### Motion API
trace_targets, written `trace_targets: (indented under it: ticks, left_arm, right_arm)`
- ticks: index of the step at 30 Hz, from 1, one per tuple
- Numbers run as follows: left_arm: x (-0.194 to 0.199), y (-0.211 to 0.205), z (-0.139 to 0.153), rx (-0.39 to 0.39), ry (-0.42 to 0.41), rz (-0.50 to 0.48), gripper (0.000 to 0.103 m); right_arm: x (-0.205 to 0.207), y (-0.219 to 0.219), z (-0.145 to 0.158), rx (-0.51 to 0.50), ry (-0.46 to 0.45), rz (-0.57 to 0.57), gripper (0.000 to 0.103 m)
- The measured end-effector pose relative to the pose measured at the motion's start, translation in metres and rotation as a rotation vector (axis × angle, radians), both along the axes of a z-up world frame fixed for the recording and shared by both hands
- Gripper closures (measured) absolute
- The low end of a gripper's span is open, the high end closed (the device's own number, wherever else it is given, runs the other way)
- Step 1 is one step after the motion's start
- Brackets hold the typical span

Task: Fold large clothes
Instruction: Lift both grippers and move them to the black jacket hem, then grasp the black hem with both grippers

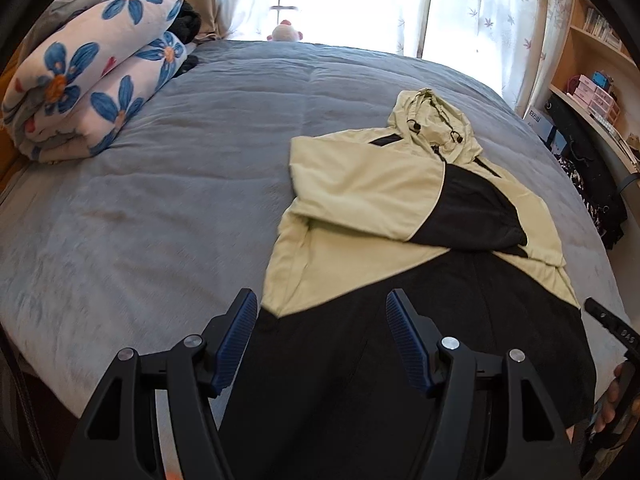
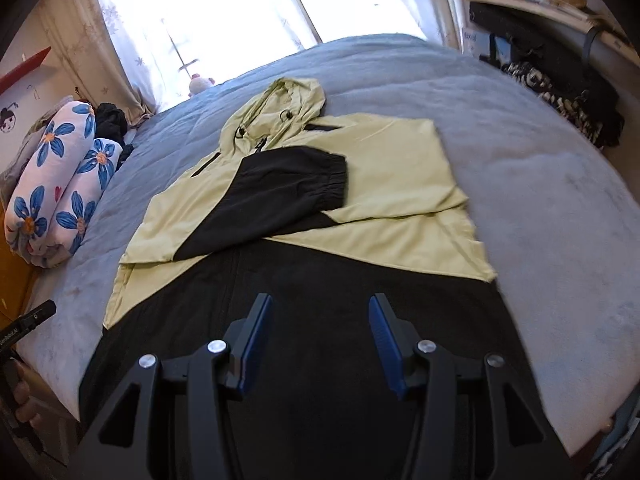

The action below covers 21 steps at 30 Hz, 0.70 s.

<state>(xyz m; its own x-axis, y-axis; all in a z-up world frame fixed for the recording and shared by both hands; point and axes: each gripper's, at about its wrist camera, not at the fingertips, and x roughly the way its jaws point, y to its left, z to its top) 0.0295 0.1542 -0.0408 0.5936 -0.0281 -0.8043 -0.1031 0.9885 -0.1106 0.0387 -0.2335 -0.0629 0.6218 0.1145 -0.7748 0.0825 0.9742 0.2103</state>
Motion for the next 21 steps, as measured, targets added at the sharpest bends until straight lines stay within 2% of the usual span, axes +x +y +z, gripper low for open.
trace_targets:
  ticks: [4, 7, 10, 13, 17, 21]
  left_arm:
    - [-0.02, 0.01, -0.006, 0.01, 0.015, -0.004, 0.037]
    - [-0.036, 0.023, -0.018, 0.016, 0.033, -0.02, 0.032]
    - [-0.05, 0.039, -0.041, 0.003, 0.084, -0.041, 0.032]
    - [-0.062, 0.057, -0.066, -0.046, 0.137, -0.042, 0.032]
    - [-0.07, 0.071, -0.098, -0.102, 0.198, -0.044, 0.032]
    - [-0.072, 0.075, -0.111, -0.134, 0.199, -0.061, 0.032]
  right_arm:
    - [-0.025, -0.007, 0.009, -0.08, -0.028, 0.005, 0.053]
    - [-0.044, -0.018, 0.009, -0.136, -0.018, 0.002, 0.053]
    - [-0.064, -0.034, 0.0, -0.167, 0.022, -0.003, 0.053]
    - [-0.081, -0.052, -0.012, -0.197, 0.071, -0.027, 0.053]
    - [-0.101, -0.08, -0.031, -0.207, 0.138, -0.069, 0.053]
    - [-0.117, -0.103, -0.044, -0.169, 0.176, -0.108, 0.053]
